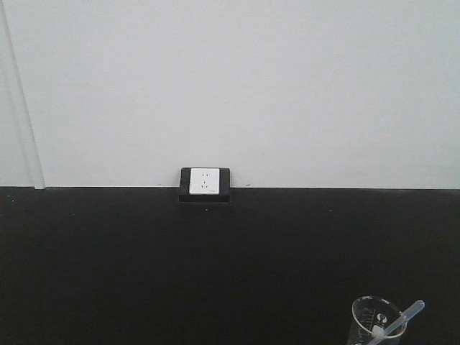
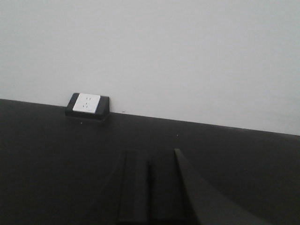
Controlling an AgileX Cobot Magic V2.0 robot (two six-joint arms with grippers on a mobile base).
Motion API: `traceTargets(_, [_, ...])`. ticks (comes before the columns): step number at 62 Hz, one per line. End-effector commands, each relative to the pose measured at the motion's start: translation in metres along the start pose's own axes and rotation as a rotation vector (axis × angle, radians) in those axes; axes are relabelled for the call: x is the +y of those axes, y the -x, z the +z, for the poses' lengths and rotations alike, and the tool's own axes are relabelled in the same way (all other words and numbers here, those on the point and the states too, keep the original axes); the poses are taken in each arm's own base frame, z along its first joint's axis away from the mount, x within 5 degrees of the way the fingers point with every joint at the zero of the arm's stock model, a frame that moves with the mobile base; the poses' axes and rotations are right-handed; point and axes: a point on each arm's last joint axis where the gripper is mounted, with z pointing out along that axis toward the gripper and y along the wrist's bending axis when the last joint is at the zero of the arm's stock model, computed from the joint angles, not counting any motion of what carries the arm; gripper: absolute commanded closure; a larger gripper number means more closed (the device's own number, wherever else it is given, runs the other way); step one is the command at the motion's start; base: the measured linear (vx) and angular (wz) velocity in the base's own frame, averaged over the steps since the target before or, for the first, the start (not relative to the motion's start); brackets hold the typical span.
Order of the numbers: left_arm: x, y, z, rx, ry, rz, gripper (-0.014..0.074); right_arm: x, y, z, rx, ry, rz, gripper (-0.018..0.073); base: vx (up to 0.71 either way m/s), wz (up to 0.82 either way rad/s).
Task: Grab transparent chemical and place on left bench
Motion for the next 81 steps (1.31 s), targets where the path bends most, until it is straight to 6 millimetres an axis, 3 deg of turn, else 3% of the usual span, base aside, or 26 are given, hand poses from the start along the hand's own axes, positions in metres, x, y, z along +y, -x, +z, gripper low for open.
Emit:
traceTargets(1, [0.0,0.003,-0.001,-0.081,0.002,-0.009,0.06,0.002,0.018,0.016,-0.077,0.025,-0.029,0.0567,0.0,0.0])
traceTargets(21, [0.0,0.003,-0.001,-0.081,0.002,-0.009,0.06,0.005,0.004,0.045,0.008,0.052,-0.021,0.0557,0.0,0.0])
traceTargets(30, [0.0,0.003,-0.001,-0.081,0.002,-0.009,0.06,0.006,0.002,0.049,0.019,0.057,-0.021,0.0497,0.0,0.0])
traceTargets(40, [0.0,0.003,-0.001,-0.081,0.002,-0.009,0.06,0.006,0.001,0.05,0.022,0.058,-0.021,0.0335,0.0,0.0])
traceTargets(51, [0.0,0.003,-0.001,-0.081,0.002,-0.009,0.06,0.007,0.005,0.05,-0.027,0.069,-0.026,0.003,0.0,0.0])
traceTargets(59, [0.0,0.003,-0.001,-0.081,0.002,-0.009,0.06,0.009,0.011,0.05,-0.092,0.082,-0.016,-0.0109,0.0,0.0])
traceTargets(71, [0.0,0.003,-0.001,-0.081,0.002,-0.009,0.06,0.005,0.013,0.064,-0.157,0.054,0.191,-0.0117,0.0,0.0])
traceTargets(81, [0.0,0.003,-0.001,-0.081,0.002,-0.009,0.06,-0.01,0.011,0.087,-0.299,-0.086,0.404,-0.0088,0.0,0.0])
